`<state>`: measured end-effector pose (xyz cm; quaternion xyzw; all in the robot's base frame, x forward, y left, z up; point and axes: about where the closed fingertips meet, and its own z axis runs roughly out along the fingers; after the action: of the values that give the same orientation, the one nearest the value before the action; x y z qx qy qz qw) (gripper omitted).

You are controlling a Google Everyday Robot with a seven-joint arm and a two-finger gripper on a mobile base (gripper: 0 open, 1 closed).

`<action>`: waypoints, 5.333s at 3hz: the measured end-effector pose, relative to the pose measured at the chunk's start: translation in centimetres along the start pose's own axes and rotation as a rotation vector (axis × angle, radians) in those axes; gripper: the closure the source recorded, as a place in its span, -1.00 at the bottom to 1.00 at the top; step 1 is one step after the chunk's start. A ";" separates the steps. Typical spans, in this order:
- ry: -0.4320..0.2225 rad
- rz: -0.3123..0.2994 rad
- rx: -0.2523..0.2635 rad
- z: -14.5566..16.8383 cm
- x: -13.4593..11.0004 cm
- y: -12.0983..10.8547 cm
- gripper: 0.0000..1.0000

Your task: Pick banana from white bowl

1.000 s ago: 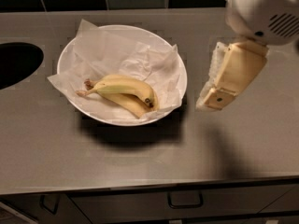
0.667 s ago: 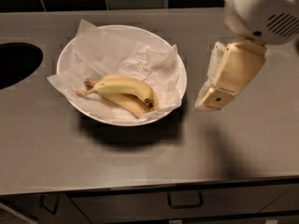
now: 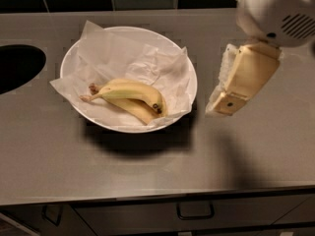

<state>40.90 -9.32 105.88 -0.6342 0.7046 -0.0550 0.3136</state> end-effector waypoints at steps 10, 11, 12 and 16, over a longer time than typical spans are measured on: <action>0.023 0.119 -0.333 18.2 -4.3 0.9 -0.68; 0.063 0.128 -0.328 18.5 -4.2 0.6 -0.70; 0.115 0.108 -0.330 19.0 -5.1 -0.1 -0.70; 0.168 0.035 -0.407 22.6 -7.6 0.8 -0.60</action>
Offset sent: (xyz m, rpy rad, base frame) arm 0.0210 0.0285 -0.0255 0.0496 0.0677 0.0415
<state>51.76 5.14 90.28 -0.6652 0.7357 0.0415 0.1202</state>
